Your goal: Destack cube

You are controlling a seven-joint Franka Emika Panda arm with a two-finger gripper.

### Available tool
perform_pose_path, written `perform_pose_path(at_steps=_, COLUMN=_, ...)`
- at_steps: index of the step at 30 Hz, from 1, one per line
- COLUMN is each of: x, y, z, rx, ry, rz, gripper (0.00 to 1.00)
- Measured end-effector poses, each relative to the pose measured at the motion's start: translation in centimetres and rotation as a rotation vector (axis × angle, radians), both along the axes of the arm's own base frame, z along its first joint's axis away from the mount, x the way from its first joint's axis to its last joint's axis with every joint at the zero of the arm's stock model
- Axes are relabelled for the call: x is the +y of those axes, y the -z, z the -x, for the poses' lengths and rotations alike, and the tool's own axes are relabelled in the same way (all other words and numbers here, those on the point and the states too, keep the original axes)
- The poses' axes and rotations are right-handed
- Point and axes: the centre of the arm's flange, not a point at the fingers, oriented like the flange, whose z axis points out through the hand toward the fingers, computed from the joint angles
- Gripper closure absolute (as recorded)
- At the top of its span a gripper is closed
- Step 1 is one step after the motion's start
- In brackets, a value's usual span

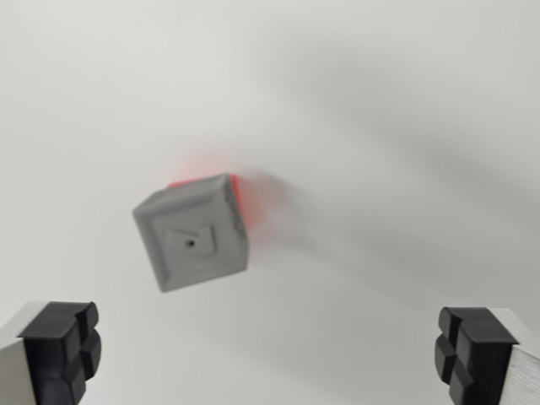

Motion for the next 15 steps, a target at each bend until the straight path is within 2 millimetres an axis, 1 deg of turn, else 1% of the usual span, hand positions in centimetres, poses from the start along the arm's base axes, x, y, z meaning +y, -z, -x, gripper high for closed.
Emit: perform_pose_path(at_steps=15, x=2.5, y=3.1, z=4.8, rx=0.011, ry=-0.163, rz=0.009, gripper=0.0)
